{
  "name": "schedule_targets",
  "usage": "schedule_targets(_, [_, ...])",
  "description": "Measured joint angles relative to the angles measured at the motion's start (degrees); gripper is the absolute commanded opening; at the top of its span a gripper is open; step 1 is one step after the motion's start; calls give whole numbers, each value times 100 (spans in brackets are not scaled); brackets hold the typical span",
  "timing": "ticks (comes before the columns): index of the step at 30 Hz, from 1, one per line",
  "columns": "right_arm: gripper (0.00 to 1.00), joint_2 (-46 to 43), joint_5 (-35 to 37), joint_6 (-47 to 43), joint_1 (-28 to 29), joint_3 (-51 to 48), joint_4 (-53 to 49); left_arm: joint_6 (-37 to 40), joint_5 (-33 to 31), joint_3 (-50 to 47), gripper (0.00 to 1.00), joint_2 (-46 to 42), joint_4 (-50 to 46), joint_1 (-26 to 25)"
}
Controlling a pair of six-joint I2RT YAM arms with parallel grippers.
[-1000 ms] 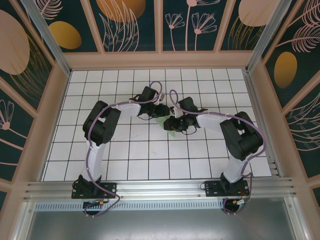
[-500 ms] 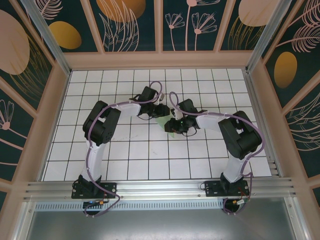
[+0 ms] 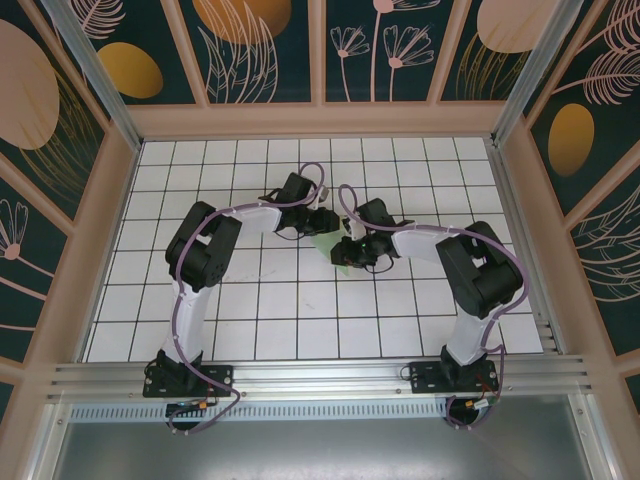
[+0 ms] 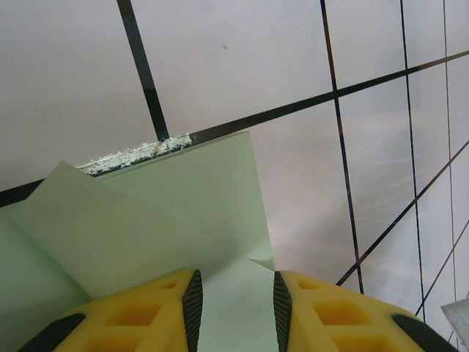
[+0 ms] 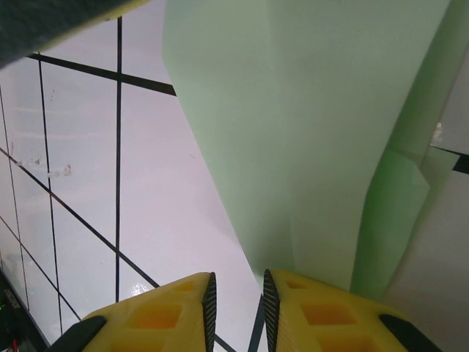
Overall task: Fold a paper plane with a square sheet of paper (fold left side to right side)
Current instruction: Fourth fold the wing at the center of the table.
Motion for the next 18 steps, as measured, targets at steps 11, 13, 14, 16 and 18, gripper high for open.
schedule_targets(11, [23,11,127,0,0,-48,-37,0,-17,2,35,0,0,0])
schedule_targets(13, [22,11,144,0,0,-48,-52,0,-17,2,35,2,-2,0])
schedule_targets(14, [21,11,155,0,0,-48,-66,0,-20,2,35,0,-2,0])
schedule_targets(16, [19,11,168,-2,0,-50,-98,0,-20,11,35,2,-13,0])
schedule_targets(18, [19,11,201,-2,0,-61,-111,0,-35,22,35,2,-31,0])
